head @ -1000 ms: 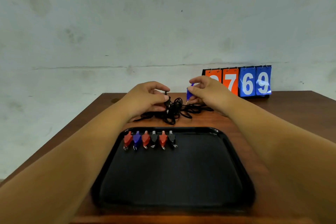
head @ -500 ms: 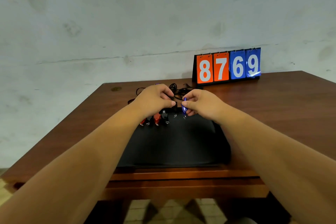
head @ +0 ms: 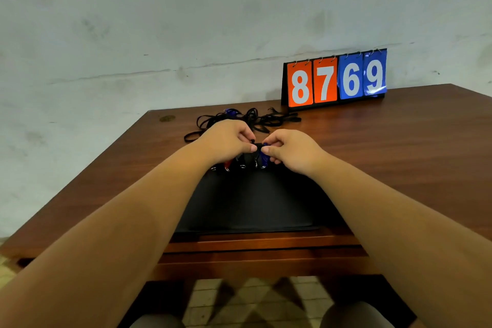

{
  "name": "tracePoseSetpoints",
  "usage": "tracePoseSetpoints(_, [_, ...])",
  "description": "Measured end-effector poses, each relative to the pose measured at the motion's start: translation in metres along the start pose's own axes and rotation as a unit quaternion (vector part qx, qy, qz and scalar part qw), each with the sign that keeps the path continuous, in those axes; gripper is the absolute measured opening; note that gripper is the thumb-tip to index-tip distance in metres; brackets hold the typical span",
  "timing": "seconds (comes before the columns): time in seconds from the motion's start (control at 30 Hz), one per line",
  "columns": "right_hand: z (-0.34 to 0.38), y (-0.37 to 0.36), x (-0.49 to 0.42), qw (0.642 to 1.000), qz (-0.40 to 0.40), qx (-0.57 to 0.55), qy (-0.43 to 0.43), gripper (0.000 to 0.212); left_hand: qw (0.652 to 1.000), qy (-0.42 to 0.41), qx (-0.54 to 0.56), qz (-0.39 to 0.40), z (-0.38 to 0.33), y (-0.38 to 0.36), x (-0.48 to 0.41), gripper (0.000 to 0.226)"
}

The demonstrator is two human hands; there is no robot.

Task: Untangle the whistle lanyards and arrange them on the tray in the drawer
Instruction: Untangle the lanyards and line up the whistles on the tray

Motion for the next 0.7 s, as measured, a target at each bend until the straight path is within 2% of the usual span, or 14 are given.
tracePoseSetpoints(0.17, [-0.001,-0.002,-0.003,1.0,-0.003,0.017,-0.003,0.025,1.0,0.005,-0.019,0.017,0.006,0.001,-0.006,0.018])
tracePoseSetpoints(0.7, [-0.005,-0.003,-0.005,1.0,-0.008,0.014,-0.004,0.028,0.999,0.0,0.001,0.05,0.012,-0.002,-0.018,0.028])
Point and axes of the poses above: each hand's wrist, its own x-axis away from the middle knuckle, its own y-axis out of the back of the hand, z = x × y, the point moved 5 cm from there along -x, towards the middle knuckle, and after that the axes turned 13 degrees about -y, right-handed, at the moved point
